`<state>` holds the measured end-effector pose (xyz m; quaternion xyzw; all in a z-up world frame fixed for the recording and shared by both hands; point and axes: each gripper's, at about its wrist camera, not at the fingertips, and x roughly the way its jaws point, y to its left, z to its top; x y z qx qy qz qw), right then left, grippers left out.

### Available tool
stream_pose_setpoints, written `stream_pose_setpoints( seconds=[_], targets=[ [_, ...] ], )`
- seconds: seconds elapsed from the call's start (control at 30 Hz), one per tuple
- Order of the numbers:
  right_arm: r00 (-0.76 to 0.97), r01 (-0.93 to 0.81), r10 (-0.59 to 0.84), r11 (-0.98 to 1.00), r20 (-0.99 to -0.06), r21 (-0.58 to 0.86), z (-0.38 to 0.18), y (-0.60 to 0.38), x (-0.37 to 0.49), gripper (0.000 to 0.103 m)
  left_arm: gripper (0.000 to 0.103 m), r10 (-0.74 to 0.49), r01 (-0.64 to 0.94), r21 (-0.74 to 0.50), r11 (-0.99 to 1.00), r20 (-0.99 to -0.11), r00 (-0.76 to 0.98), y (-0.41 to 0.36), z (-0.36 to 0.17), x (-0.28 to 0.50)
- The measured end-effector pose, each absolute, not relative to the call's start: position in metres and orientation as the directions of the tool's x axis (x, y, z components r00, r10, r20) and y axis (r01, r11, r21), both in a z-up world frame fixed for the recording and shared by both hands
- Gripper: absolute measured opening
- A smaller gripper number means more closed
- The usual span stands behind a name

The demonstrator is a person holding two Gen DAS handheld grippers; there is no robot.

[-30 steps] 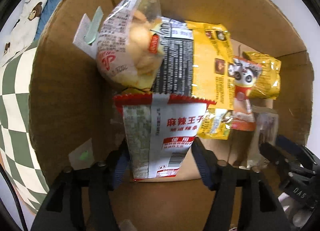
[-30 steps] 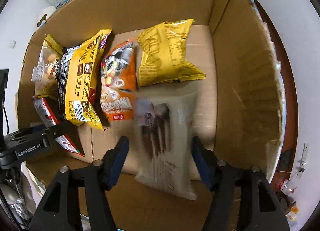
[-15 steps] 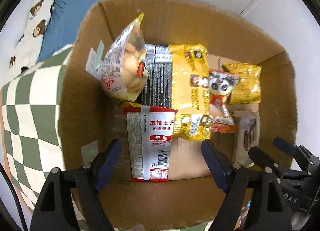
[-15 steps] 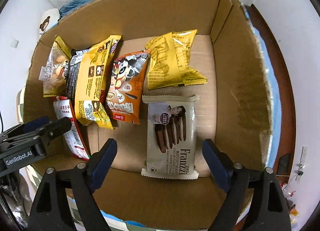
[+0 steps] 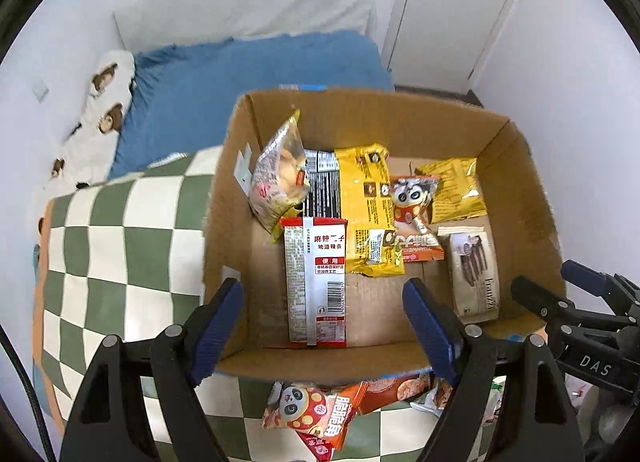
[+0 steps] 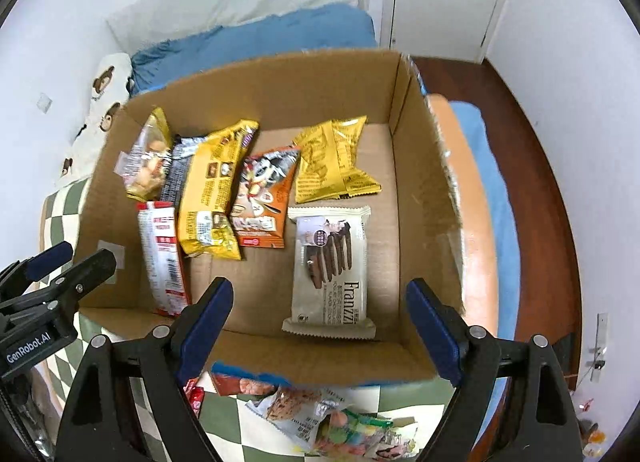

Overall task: Organize snacks
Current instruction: 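Move both tools back over the remaining snacks on the blanket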

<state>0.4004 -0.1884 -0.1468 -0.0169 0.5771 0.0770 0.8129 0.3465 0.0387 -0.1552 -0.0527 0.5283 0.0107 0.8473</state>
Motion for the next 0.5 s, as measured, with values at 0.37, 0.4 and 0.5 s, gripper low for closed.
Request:
stream_pose_setpoints(
  seconds=[0.37, 0.4, 0.5],
  targets=[
    [0.444, -0.165, 0.154, 0.982, -0.882, 0.089, -0.087, -0.186, 0.347, 0.09, 0.081, -0.023, -0.049, -0.062, 0.997, -0.823, 0.567, 0.027, -0.104, 0.301],
    [0.453, -0.166, 0.157, 0.982, -0.878, 0.09, -0.082, -0.186, 0.342, 0.09, 0.081, -0.021, -0.045, -0.057, 0.997, -0.813, 0.582, 0.025, -0.101, 0.298],
    [0.465, -0.164, 0.171, 0.981, -0.869, 0.106, -0.073, -0.189, 0.331, 0.09, 0.081, -0.036, -0.038, -0.073, 0.997, -0.803, 0.595, 0.024, -0.091, 0.286]
  ],
)
